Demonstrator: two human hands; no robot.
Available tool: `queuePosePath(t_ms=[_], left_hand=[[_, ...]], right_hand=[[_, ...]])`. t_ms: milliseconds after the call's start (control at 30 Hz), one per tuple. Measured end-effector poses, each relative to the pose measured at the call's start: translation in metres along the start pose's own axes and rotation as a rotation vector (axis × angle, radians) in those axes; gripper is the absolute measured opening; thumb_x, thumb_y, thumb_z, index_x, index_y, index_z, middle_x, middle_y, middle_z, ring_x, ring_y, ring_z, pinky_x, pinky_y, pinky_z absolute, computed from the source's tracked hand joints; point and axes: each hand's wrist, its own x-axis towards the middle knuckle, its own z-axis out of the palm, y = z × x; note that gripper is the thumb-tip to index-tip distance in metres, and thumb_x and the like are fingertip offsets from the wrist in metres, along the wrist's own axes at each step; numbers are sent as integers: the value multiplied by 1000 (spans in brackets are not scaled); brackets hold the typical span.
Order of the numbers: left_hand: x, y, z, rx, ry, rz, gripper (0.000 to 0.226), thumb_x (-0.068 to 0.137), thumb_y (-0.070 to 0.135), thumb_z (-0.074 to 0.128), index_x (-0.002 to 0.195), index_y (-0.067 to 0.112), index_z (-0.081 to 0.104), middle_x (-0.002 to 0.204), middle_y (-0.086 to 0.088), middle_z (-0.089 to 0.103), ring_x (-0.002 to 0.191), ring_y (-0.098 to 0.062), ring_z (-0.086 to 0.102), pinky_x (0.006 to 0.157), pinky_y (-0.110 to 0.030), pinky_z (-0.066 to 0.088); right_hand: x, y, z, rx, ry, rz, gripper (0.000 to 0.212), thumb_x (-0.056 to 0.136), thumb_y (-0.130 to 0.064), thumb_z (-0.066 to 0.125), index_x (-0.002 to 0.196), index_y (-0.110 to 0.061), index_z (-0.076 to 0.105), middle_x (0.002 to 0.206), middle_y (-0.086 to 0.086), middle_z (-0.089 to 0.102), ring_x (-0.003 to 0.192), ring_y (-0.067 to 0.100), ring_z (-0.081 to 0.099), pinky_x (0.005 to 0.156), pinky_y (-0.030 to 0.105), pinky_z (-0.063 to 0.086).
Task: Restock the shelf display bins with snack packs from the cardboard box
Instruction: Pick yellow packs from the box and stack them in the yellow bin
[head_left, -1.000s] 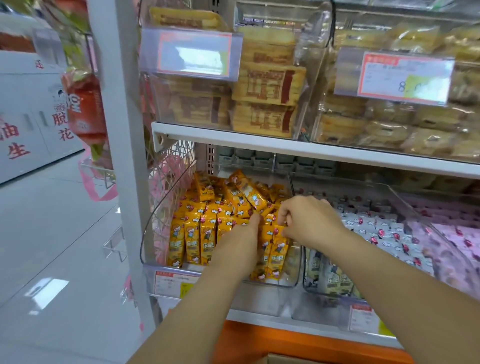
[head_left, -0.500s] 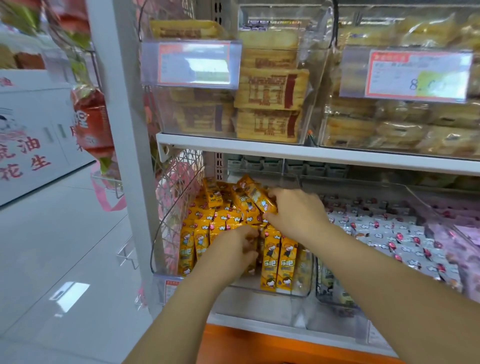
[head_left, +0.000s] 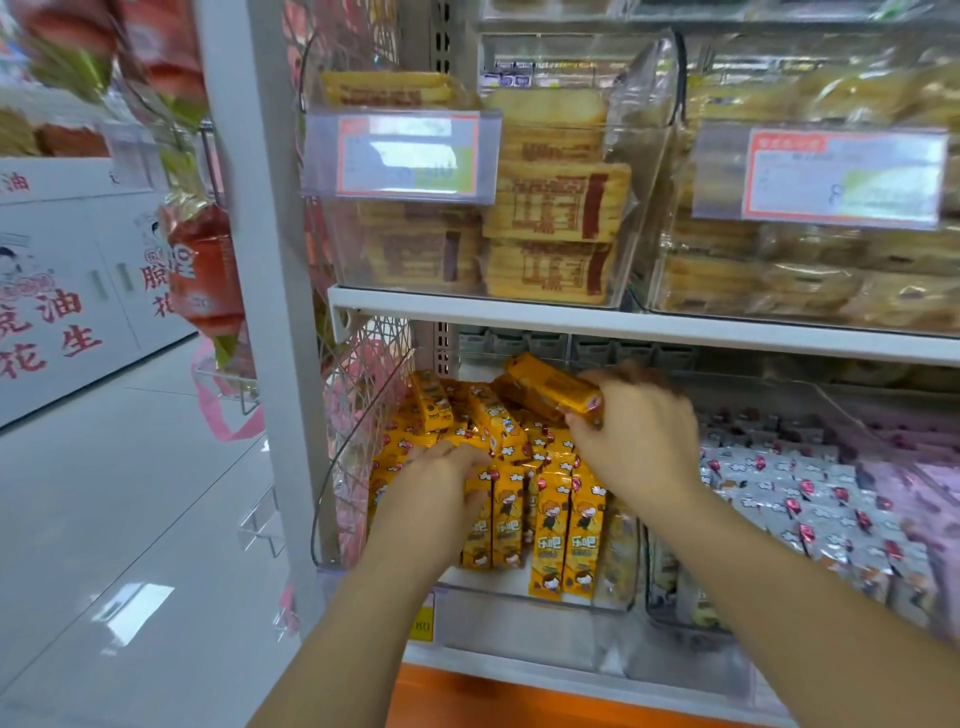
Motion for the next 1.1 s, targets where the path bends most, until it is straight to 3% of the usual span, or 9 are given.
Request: queuePosePath(t_ms=[100, 233, 333, 433, 500, 667, 833, 1000, 1100], left_hand=[[3, 5, 2, 185, -21, 87, 38, 94, 32, 56, 132, 36, 53, 132, 11, 48, 126, -16, 33, 98, -28, 36], [9, 5, 8, 285, -90, 121, 48, 92, 38, 57, 138, 39, 43, 143, 17, 41, 135, -15, 24, 102, -31, 29], [12, 3, 10, 286, -109, 110, 52, 91, 40, 59, 139, 38, 41, 143, 14, 43, 137, -16, 24, 104, -34, 26], [17, 4, 10, 302, -123, 118, 50, 90, 44, 58, 137, 36, 44, 141, 14, 45, 134, -16, 28, 101, -33, 26], [19, 6, 9, 314, -127, 133, 46, 91, 42, 57, 134, 32, 47, 138, 12, 48, 131, -17, 31, 99, -34, 27], [21, 2, 6, 284, -155, 153, 28, 90, 33, 57, 117, 27, 55, 120, 6, 58, 124, -18, 39, 92, -34, 24], [21, -2, 5, 314, -223, 152, 44, 90, 44, 58, 131, 33, 48, 130, 1, 54, 131, -19, 33, 97, -36, 23], [19, -4, 5, 300, -212, 170, 38, 94, 36, 55, 131, 35, 49, 129, 6, 57, 126, -19, 36, 94, -36, 23], [19, -6, 3, 296, -204, 177, 35, 95, 34, 53, 130, 32, 49, 131, 8, 55, 128, -18, 35, 97, -35, 23]], right_hand=[[-24, 11, -13, 362, 104, -15, 38, 87, -29, 64, 124, -25, 58, 104, -7, 54, 104, 18, 52, 90, 34, 43], [-43, 19, -24, 588, 0, -52, 32, 83, -26, 70, 110, -36, 56, 98, -13, 61, 94, 8, 56, 82, 30, 47], [-38, 17, -30, 524, -223, -105, 30, 82, -29, 71, 104, -39, 53, 84, -18, 58, 83, 0, 54, 70, 26, 44], [-27, 1, -26, 363, -476, -216, 34, 83, -28, 71, 113, -30, 57, 82, -14, 57, 78, 1, 56, 73, 27, 49], [-21, -9, -18, 307, -556, -247, 36, 84, -24, 71, 117, -24, 56, 76, -15, 52, 72, 1, 53, 72, 27, 47], [-14, -18, 2, 271, -589, -181, 40, 83, -22, 73, 118, -26, 54, 93, -4, 57, 79, 13, 61, 69, 29, 50], [-12, -18, 7, 197, -605, -150, 40, 82, -23, 73, 117, -24, 52, 90, -5, 50, 78, 12, 52, 56, 22, 39], [-14, -22, 8, 103, -592, -125, 41, 85, -23, 70, 121, -21, 51, 120, 3, 52, 92, 15, 45, 66, 25, 35], [-17, -25, 4, 79, -572, -111, 41, 86, -20, 69, 123, -18, 51, 121, 5, 53, 104, 20, 49, 72, 26, 37]])
